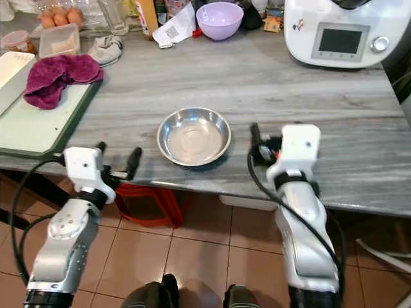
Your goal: Setting the table
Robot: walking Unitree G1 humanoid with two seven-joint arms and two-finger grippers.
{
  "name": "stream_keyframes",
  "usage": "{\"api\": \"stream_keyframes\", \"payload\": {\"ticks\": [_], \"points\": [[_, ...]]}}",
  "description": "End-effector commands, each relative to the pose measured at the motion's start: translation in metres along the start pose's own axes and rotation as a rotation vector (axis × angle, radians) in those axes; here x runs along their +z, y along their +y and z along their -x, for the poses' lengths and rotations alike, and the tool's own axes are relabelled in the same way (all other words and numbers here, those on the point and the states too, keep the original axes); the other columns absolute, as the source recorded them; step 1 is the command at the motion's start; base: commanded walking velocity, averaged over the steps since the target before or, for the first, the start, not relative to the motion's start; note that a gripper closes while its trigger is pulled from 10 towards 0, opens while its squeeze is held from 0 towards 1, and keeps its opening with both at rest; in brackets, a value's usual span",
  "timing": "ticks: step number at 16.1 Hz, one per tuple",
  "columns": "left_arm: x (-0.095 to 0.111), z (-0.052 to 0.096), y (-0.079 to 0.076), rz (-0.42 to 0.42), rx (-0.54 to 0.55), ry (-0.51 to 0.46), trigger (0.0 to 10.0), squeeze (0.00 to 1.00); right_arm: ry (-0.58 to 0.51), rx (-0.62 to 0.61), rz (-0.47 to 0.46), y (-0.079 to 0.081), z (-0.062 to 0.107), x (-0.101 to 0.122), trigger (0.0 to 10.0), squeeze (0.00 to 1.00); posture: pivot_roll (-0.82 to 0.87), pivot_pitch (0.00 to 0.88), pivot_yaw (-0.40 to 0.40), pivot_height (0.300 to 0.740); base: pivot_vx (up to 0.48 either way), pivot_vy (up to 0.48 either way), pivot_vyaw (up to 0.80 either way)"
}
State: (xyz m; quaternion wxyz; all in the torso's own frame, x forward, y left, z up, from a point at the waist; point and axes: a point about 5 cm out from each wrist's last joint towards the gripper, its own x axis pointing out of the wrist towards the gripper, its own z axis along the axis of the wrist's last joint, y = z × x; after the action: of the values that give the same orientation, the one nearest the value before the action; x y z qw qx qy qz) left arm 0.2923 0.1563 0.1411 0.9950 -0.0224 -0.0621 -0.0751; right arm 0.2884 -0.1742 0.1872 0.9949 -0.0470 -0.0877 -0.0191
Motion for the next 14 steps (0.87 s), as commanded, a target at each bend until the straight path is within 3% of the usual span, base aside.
{"api": "stream_keyframes", "payload": {"ticks": [1, 2, 6, 7, 11, 14], "points": [[-0.002, 0.002, 0.008, -0.013, 0.037, 0.008, 10.0, 0.00, -0.004, -0.011, 0.050, -0.004, 0.006, 0.002, 10.0, 0.00, -0.15, 0.203, 0.041, 0.740, 0.000, 0.000, 0.00], [-0.001, 0.004, 0.012, -0.023, 0.050, 0.006, 10.0, 0.00, -0.004, 0.027, -0.002, -0.004, 0.011, 0.000, 10.0, 0.00, -0.16, 0.201, 0.042, 0.740, 0.000, 0.000, 0.00], [-0.008, 0.026, 0.037, -0.058, 0.142, 0.044, 10.0, 0.00, -0.015, 0.002, 0.027, -0.010, 0.019, 0.002, 10.0, 0.00, -0.16, 0.193, 0.042, 0.740, 0.000, 0.000, 0.00], [-0.012, 0.032, 0.041, -0.069, 0.152, 0.057, 10.0, 0.00, 0.013, 0.050, -0.018, -0.005, 0.025, -0.002, 10.0, 0.00, -0.16, 0.189, 0.038, 0.740, 0.000, 0.000, 0.00], [-0.019, 0.042, 0.043, -0.061, 0.230, 0.053, 10.0, 0.00, -0.033, 0.119, -0.118, 0.010, 0.046, -0.001, 10.0, 0.00, -0.16, 0.172, 0.036, 0.740, 0.000, 0.000, 0.00], [-0.015, 0.040, 0.039, -0.068, 0.241, 0.018, 10.0, 0.00, -0.060, 0.128, -0.172, 0.014, 0.045, 0.001, 10.0, 0.00, -0.16, 0.163, 0.032, 0.740, 0.000, 0.000, 0.00]]}}
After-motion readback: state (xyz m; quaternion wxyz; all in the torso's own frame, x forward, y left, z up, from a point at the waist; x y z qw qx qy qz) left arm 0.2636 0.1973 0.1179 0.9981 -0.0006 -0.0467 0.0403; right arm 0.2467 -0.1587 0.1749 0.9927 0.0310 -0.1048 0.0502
